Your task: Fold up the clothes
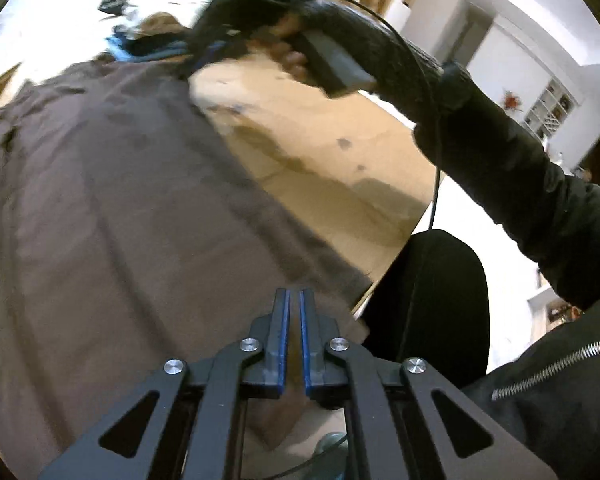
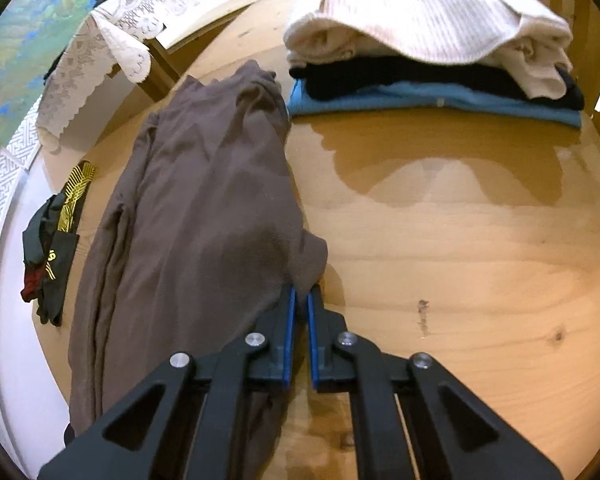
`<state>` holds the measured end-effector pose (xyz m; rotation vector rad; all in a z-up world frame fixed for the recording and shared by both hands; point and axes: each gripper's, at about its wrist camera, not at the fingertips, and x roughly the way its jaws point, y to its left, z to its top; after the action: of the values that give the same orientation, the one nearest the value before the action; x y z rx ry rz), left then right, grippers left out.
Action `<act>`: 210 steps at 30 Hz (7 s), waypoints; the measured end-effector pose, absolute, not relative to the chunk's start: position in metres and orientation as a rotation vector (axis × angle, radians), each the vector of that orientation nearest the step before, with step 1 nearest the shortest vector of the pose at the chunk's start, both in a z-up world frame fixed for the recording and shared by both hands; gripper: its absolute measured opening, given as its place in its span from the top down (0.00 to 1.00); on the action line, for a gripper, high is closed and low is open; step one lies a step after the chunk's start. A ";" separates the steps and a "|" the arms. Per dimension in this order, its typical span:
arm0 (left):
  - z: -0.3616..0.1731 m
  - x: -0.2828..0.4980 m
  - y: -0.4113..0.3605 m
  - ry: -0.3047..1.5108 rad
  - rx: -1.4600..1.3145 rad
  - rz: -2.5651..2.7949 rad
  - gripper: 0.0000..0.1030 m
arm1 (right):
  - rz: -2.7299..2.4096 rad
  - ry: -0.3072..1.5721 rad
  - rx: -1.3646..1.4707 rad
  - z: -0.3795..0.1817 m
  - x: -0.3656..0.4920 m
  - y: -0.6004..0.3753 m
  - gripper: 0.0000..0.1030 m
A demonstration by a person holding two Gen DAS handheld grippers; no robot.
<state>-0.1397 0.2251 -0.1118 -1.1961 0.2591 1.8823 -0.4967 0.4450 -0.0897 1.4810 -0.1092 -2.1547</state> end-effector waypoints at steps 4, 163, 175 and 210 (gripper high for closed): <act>-0.116 -0.144 0.236 0.340 -1.205 1.941 0.85 | -2.124 -0.067 1.481 -0.086 -0.481 0.447 0.92; -0.132 -0.077 0.334 0.685 -1.050 2.125 0.57 | -2.210 0.037 1.467 -0.096 -0.489 0.423 0.64; -0.133 -0.093 0.320 0.440 -1.241 2.034 0.94 | -2.143 0.067 1.475 -0.091 -0.486 0.431 0.63; -0.141 -0.101 0.315 0.399 -1.202 2.112 0.93 | -2.087 -0.018 1.550 -0.098 -0.495 0.442 0.56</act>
<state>-0.1012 0.3154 -0.1413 -1.2016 0.3989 2.1121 -0.4950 0.4415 -0.0980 1.5499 -0.0179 -2.0874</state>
